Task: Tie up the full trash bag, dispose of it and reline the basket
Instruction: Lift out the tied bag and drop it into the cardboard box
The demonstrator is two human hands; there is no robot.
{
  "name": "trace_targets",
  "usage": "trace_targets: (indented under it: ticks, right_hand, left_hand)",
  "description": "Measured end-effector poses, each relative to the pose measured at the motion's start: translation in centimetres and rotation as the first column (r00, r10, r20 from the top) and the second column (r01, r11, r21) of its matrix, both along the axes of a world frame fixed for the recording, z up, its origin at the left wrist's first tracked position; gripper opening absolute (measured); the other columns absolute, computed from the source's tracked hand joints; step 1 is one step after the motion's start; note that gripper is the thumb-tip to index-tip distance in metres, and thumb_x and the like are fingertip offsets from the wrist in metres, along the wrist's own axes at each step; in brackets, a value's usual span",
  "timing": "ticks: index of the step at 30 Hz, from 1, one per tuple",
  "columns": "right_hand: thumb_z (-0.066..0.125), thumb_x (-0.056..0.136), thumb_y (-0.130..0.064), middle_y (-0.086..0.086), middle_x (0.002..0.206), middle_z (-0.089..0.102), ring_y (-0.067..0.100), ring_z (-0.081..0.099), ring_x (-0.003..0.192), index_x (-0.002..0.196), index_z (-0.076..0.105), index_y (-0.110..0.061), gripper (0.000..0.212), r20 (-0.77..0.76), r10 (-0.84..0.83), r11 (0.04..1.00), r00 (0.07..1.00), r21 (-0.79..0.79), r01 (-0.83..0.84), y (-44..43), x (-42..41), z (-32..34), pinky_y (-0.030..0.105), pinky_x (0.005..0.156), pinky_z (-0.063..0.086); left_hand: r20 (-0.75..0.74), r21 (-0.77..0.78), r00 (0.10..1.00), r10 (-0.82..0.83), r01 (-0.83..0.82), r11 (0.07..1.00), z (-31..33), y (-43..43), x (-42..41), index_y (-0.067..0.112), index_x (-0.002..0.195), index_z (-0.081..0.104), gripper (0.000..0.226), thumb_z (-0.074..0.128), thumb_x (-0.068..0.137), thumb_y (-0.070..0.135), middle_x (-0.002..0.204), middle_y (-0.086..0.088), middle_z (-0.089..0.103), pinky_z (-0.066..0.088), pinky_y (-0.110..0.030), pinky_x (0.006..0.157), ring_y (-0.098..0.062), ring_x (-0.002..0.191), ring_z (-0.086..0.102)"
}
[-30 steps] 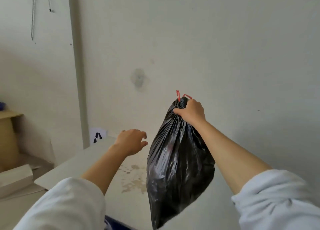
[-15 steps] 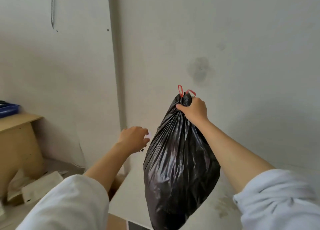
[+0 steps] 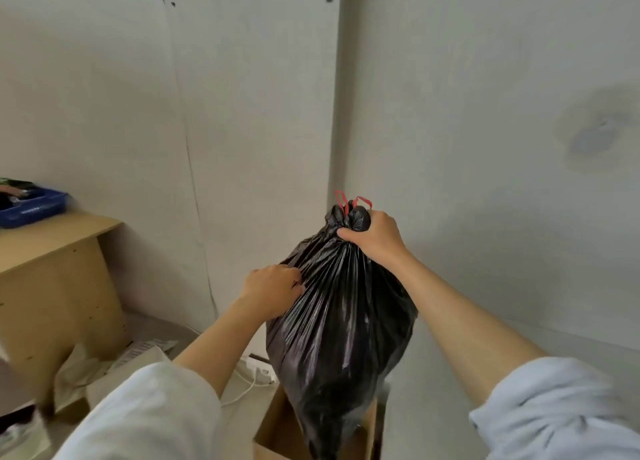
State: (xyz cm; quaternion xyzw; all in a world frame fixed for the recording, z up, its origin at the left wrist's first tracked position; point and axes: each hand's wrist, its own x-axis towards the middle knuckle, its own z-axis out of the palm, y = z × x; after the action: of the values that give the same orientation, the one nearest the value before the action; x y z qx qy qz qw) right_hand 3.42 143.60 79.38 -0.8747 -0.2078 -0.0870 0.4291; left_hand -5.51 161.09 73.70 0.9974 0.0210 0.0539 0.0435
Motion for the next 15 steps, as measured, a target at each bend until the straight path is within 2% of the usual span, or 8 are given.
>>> trace_targets:
  ticks: [5, 8, 12, 15]
  right_hand:
    - [0.074, 0.078, -0.03, -0.002, 0.08, 0.064, 0.018, 0.061, 0.077, 0.101, 0.067, -0.013, 0.029, -0.085, -0.063, 0.998, 0.994, -0.001, 0.063, 7.8, 3.8, -6.2, 0.022, 0.066, 0.043]
    - [0.073, 0.08, -0.028, 0.002, 0.08, 0.066, 0.015, 0.059, 0.071, 0.095, 0.067, -0.008, 0.026, -0.13, -0.141, 0.988, 0.981, 0.043, 0.148, 12.0, 6.3, -11.4, 0.017, 0.056, 0.042]
    - [0.072, 0.081, -0.027, 0.009, 0.085, 0.07, 0.021, 0.063, 0.077, 0.094, 0.068, -0.005, 0.026, -0.215, -0.197, 0.976, 0.957, 0.054, 0.213, 15.3, 9.7, -19.7, 0.026, 0.066, 0.048]
    - [0.072, 0.081, -0.03, 0.012, 0.081, 0.069, 0.024, 0.063, 0.073, 0.09, 0.067, -0.002, 0.03, -0.229, -0.283, 0.954, 0.931, 0.036, 0.299, 15.9, 11.6, -26.1, 0.035, 0.065, 0.053]
  left_hand:
    - [-0.071, -0.019, 0.994, -0.082, 0.081, 0.997, -4.5, 9.7, 7.1, 0.025, 0.122, 0.056, 0.035, 0.037, 0.097, 0.042, 0.125, 0.0, 0.059, 0.048, -0.037, 0.089, -0.023, 0.113, 0.056]
    - [-0.106, -0.042, 0.984, -0.144, 0.14, 0.989, -9.0, 13.8, 11.5, 0.025, 0.121, 0.057, 0.035, 0.038, 0.097, 0.042, 0.124, 0.0, 0.06, 0.048, -0.038, 0.089, -0.022, 0.112, 0.056]
    - [-0.132, -0.11, 0.968, -0.212, 0.198, 0.974, -17.3, 17.4, 16.2, 0.022, 0.122, 0.057, 0.033, 0.04, 0.098, 0.038, 0.123, 0.002, 0.06, 0.048, -0.036, 0.087, -0.021, 0.111, 0.057]
    - [-0.162, -0.143, 0.957, -0.242, 0.22, 0.965, -23.9, 18.6, 18.9, 0.021, 0.122, 0.057, 0.034, 0.04, 0.098, 0.038, 0.121, 0.002, 0.06, 0.049, -0.036, 0.087, -0.021, 0.109, 0.057]
